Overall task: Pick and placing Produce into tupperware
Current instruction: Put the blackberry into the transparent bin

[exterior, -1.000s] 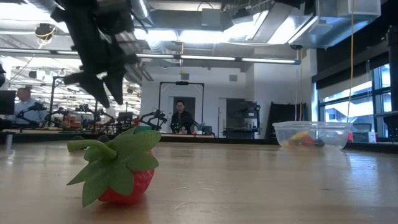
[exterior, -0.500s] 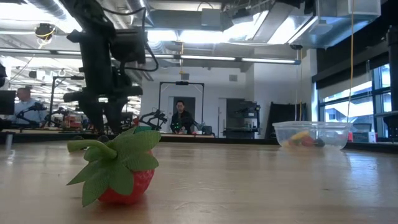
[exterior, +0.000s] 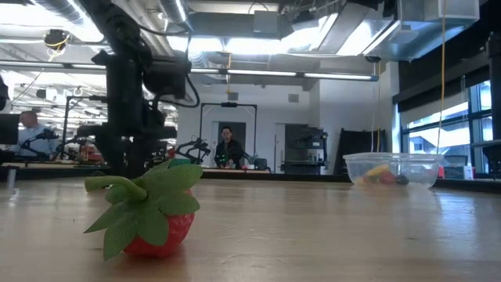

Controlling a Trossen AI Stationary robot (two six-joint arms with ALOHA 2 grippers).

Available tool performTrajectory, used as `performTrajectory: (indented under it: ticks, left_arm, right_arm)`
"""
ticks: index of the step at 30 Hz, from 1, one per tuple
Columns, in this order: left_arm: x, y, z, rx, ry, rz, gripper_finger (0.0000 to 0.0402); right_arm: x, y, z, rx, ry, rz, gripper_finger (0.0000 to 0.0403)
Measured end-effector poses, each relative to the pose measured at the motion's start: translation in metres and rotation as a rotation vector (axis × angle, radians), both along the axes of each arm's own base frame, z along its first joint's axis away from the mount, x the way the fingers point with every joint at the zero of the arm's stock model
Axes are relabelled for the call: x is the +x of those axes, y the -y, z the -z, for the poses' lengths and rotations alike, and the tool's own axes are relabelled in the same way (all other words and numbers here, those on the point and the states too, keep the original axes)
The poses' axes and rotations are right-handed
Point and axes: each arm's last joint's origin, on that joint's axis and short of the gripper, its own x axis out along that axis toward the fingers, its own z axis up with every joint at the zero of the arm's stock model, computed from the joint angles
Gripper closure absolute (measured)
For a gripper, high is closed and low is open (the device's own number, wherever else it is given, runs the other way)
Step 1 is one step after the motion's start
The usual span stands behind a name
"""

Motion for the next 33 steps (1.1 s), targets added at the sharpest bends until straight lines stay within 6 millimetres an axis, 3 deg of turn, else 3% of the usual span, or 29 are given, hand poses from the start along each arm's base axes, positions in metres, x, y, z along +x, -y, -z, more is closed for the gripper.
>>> performTrajectory:
  ticks: [12,22,25,30,33]
  left_arm:
    - [0.004,-0.003,0.006,-0.021,0.002,0.015,0.0231]
    - [0.005,-0.002,0.006,-0.028,0.008,0.038,0.0317]
    - [0.005,-0.002,0.006,-0.027,0.003,0.060,0.0319]
    - [0.011,-0.004,0.000,-0.025,0.007,0.142,0.0319]
    - [0.023,-0.008,-0.020,0.018,0.089,0.203,0.0319]
  right_arm:
    - [0.000,0.000,0.000,0.000,0.000,0.000,0.0202]
    - [0.000,0.000,0.000,0.001,0.000,0.000,0.0202]
    - [0.000,0.000,0.000,0.019,0.009,-0.003,0.0202]
    - [0.000,0.000,0.004,0.151,0.034,-0.021,0.0202]
    - [0.001,0.000,0.009,0.270,0.048,-0.032,0.0202]
